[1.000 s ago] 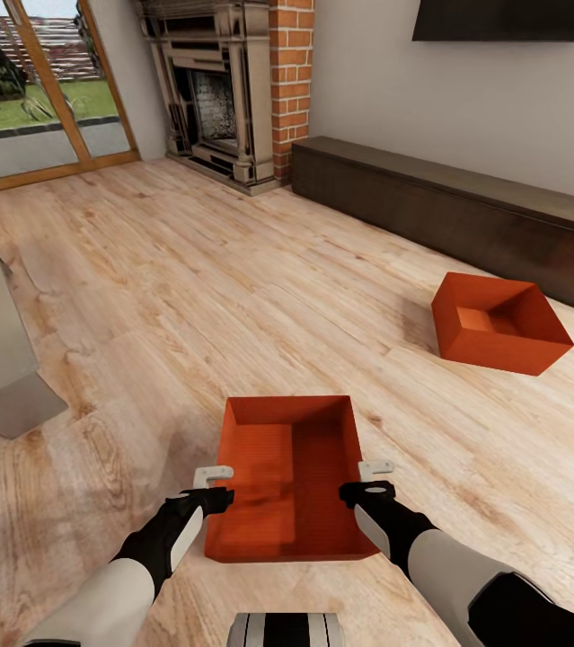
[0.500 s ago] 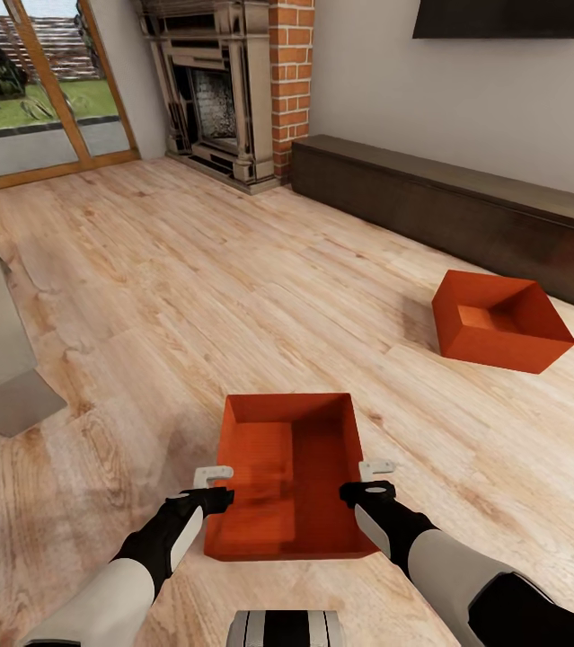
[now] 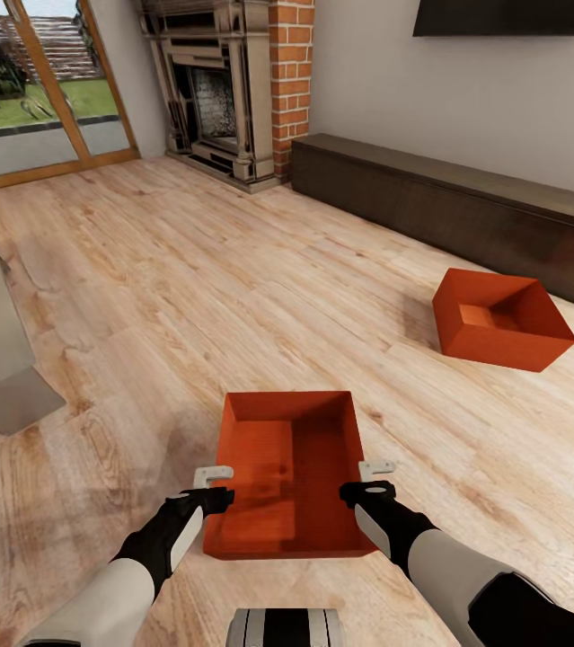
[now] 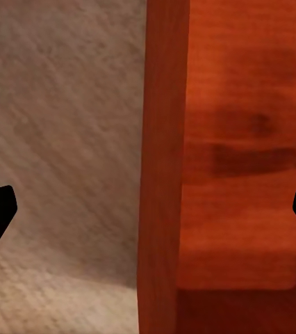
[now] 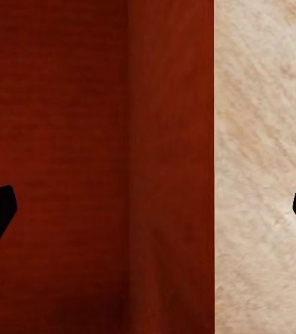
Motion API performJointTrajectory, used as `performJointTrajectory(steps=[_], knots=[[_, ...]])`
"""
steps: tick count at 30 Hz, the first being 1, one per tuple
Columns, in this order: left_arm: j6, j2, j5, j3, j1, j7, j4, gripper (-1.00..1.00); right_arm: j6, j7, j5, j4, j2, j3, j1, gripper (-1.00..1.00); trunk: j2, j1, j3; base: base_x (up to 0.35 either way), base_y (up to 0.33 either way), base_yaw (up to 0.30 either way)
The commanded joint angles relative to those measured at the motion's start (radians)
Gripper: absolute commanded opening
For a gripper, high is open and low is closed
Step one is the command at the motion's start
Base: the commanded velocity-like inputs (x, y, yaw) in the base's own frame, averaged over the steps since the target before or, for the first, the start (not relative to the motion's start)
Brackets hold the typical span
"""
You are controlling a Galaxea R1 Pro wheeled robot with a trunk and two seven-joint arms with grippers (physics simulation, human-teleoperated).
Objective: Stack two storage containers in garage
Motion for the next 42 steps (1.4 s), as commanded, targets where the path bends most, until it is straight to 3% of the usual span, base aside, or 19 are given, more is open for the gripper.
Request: performJointTrajectory(steps=[1,22,31,42], knots=[[0.007,0.0,0.007,-0.001,0.0,0.005,-0.002,1.0,0.007,-0.007,-0.005,-0.002,-0.001,0.008,0.0,1.0,0.0,0.0,-0.001,0.0,0.0,0.0],[0.012,-0.003,0.006,-0.002,0.0,0.014,-0.002,1.0,0.006,-0.008,-0.004,-0.002,-0.001,0.009,0.0,1.0,0.0,0.0,-0.001,0.0,0.0,0.0],[0.014,-0.007,0.007,-0.002,0.0,0.008,-0.002,1.0,0.005,-0.008,-0.005,-0.002,-0.02,0.008,0.0,1.0,0.0,0.0,-0.001,0.0,0.0,0.0],[0.016,-0.009,0.009,-0.001,0.0,0.003,-0.003,1.0,0.005,-0.008,-0.005,-0.002,-0.02,0.008,0.0,1.0,0.0,0.0,-0.001,0.0,0.0,0.0]])
